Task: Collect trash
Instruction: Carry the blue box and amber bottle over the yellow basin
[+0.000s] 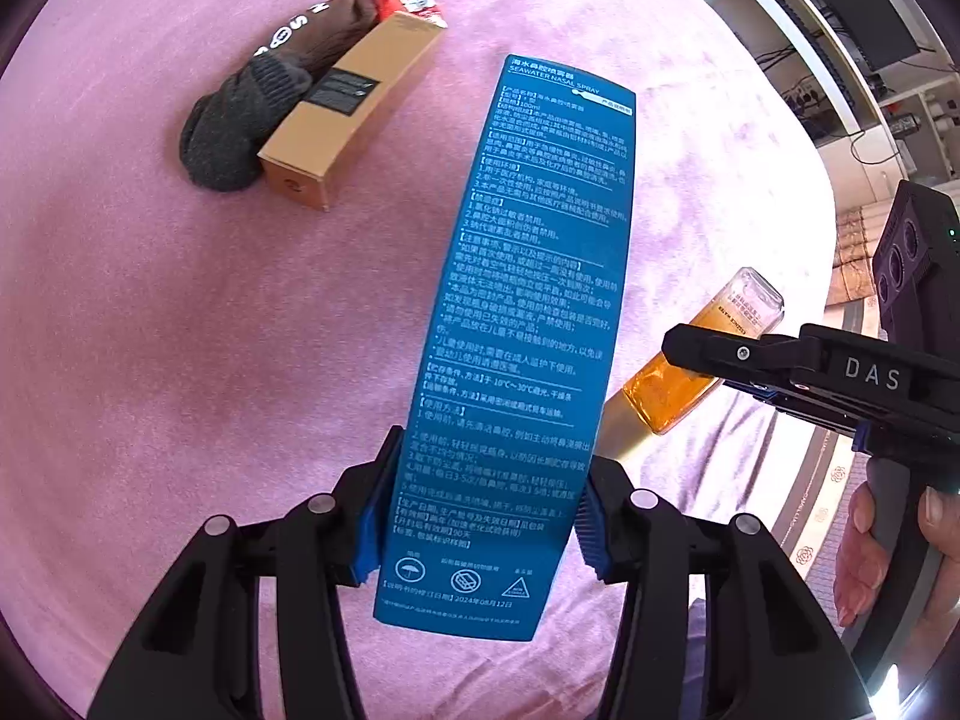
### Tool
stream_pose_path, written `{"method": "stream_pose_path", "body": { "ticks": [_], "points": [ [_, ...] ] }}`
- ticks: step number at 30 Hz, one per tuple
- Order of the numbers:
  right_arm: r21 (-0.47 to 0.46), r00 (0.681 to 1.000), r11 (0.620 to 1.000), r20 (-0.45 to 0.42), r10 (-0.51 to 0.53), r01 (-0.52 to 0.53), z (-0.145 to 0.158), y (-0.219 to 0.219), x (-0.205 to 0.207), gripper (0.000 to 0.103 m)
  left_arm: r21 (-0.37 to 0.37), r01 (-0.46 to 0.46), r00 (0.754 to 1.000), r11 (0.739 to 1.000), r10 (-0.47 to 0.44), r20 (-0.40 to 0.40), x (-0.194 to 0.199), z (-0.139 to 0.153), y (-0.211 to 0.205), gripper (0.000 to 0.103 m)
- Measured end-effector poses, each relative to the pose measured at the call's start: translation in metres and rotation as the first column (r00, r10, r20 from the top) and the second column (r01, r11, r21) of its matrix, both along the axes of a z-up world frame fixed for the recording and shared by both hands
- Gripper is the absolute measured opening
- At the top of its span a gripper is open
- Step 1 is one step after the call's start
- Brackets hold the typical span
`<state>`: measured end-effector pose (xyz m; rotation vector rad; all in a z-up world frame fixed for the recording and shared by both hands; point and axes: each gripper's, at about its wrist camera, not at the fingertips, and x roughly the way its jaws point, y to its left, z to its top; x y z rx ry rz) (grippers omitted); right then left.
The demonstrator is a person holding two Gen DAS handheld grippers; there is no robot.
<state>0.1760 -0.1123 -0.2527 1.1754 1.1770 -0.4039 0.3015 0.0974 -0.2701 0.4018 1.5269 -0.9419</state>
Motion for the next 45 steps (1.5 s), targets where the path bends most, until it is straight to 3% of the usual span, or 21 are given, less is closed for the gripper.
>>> {"method": "stream_pose_path", "body": {
  "ticks": [6, 11, 19, 23, 35, 45],
  "points": [
    [-0.005, 0.997, 0.998, 0.037, -0.066, 0.067, 0.020, -0.024, -0.045, 0.031, -0.027, 0.060, 0.998, 0.998, -0.060, -0.010, -0.042, 0.026, -0.046, 0.050],
    [-0.027, 0.990, 0.991, 0.058, -0.127, 0.128, 0.036, -0.079, -0.107, 0.031, -0.045, 0.118, 0.992, 0.992, -0.120, -0.026, -0.084, 0.042, -0.104, 0.050],
    [-0.072, 0.981, 0.980, 0.057, -0.183, 0.187, 0.049, -0.155, -0.210, 0.031, -0.055, 0.202, 0.977, 0.978, -0.205, -0.053, -0.190, 0.050, -0.225, 0.050],
    [-0.073, 0.970, 0.968, 0.044, -0.238, 0.240, 0.049, -0.197, -0.264, 0.031, -0.054, 0.248, 0.966, 0.967, -0.251, -0.063, -0.234, 0.056, -0.257, 0.050],
    [-0.080, 0.924, 0.921, -0.001, -0.383, 0.382, 0.032, -0.305, -0.422, 0.031, -0.029, 0.382, 0.918, 0.924, -0.383, -0.105, -0.374, 0.044, -0.392, 0.050],
    [-0.116, 0.907, 0.906, -0.071, -0.415, 0.406, 0.009, -0.356, -0.484, 0.031, 0.012, 0.495, 0.865, 0.869, -0.492, -0.103, -0.455, 0.017, -0.470, 0.051]
  ]
}}
